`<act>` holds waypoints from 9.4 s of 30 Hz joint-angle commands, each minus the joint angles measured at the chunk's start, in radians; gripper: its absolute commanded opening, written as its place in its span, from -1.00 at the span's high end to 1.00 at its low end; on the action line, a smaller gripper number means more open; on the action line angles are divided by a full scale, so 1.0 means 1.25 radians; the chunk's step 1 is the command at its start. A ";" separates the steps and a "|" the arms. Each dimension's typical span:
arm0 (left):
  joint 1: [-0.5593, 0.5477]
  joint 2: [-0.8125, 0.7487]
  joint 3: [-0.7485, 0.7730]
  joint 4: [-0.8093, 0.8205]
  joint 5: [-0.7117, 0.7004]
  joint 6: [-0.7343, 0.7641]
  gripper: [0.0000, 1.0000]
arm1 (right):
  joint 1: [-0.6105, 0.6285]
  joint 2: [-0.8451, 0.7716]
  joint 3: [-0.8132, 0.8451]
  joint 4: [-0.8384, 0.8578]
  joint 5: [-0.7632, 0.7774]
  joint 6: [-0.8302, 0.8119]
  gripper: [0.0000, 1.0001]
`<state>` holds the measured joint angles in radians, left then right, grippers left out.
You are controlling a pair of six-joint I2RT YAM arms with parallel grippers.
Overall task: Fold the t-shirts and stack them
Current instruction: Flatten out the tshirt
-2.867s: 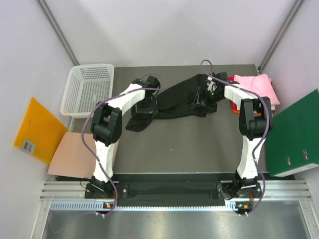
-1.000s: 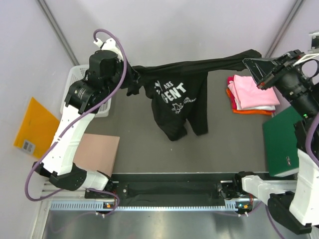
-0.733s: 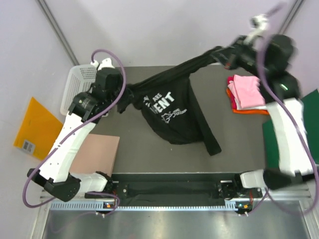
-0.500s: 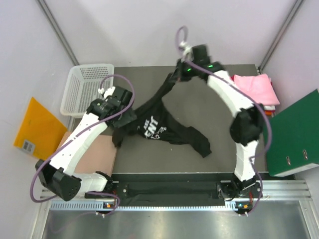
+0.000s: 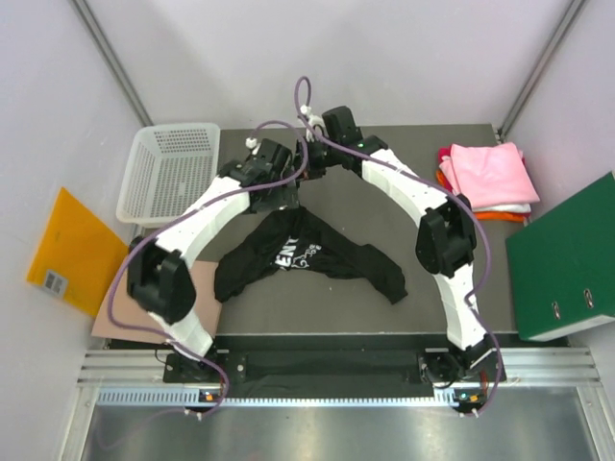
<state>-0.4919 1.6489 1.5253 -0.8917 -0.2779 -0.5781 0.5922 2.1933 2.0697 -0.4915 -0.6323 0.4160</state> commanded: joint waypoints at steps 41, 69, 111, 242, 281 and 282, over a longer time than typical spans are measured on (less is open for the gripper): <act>0.166 0.529 0.436 -0.011 -0.189 0.070 1.00 | -0.188 -0.351 -0.548 -0.370 0.187 -0.199 0.29; 0.195 0.582 0.481 -0.038 -0.167 0.042 1.00 | -0.113 -0.199 -0.561 -0.441 0.269 -0.215 0.32; 0.203 0.522 0.474 -0.070 -0.229 0.053 1.00 | -0.384 -0.158 -0.225 -0.276 0.462 -0.205 1.00; 0.245 0.399 0.404 -0.237 -0.098 -0.062 1.00 | -0.587 -0.342 -0.564 -0.067 0.268 -0.156 1.00; -0.035 -0.085 -0.158 -0.029 -0.026 -0.058 -0.62 | -0.581 -0.277 -0.584 -0.055 0.210 -0.144 1.00; -0.030 -0.072 -0.156 -0.019 -0.010 -0.057 -0.58 | -0.581 -0.278 -0.586 -0.056 0.208 -0.144 1.00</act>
<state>-0.5499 1.5139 1.3148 -1.0073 -0.3042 -0.6369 -0.1230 1.8439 1.3403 -0.5938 -0.3481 0.2317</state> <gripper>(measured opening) 0.839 0.011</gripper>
